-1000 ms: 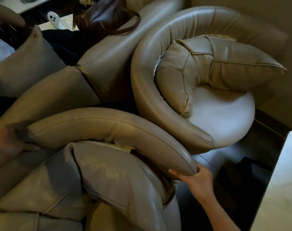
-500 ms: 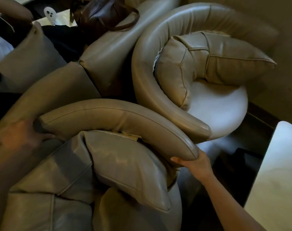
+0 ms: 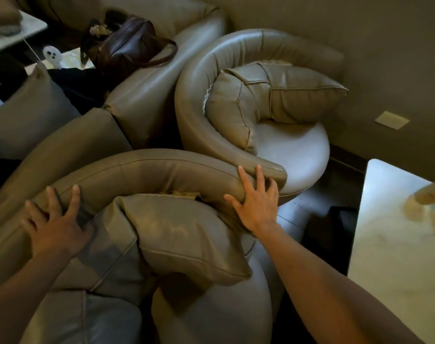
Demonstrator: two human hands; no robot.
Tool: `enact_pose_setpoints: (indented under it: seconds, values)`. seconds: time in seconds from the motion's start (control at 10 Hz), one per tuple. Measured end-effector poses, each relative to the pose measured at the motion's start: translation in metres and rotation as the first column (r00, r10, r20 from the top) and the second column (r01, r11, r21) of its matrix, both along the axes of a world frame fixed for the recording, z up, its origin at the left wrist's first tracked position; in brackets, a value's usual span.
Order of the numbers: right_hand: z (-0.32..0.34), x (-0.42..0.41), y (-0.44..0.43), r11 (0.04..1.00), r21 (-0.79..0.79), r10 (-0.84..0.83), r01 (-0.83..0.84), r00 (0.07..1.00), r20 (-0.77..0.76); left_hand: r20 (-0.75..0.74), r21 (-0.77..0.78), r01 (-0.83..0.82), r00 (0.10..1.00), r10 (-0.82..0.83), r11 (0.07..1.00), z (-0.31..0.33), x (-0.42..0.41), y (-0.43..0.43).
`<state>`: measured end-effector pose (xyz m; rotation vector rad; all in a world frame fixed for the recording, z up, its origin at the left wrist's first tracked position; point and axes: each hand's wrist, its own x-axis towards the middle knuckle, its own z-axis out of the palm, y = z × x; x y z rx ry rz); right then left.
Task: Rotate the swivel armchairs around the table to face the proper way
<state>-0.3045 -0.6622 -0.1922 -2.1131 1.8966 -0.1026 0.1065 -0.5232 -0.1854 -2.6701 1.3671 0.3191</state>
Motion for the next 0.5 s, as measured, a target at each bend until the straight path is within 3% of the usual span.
enact_pose_setpoints:
  seconds: [0.2,0.3,0.4,0.5]
  values:
    - [0.005,0.002,-0.008,0.992,0.129,-0.005,0.005,1.000,0.000,-0.126,0.109,-0.048,0.990,0.062,0.993,0.021,0.002,-0.010]
    - [0.019,-0.006,-0.016,0.950,0.308,0.037,-0.046,0.999,0.034,-0.306,0.064,0.024,0.952,-0.003,0.998,0.045,-0.027,-0.015]
    - [0.056,-0.024,-0.010,0.876,0.461,0.089,-0.143,0.987,0.137,-0.539,-0.195,0.107,0.819,-0.198,0.975,0.072,-0.086,-0.019]
    - [0.084,-0.056,0.031,0.845,0.493,0.007,-0.209,0.925,0.381,-0.711,-0.294,0.071,0.650,-0.268,0.953,0.101,-0.143,-0.018]
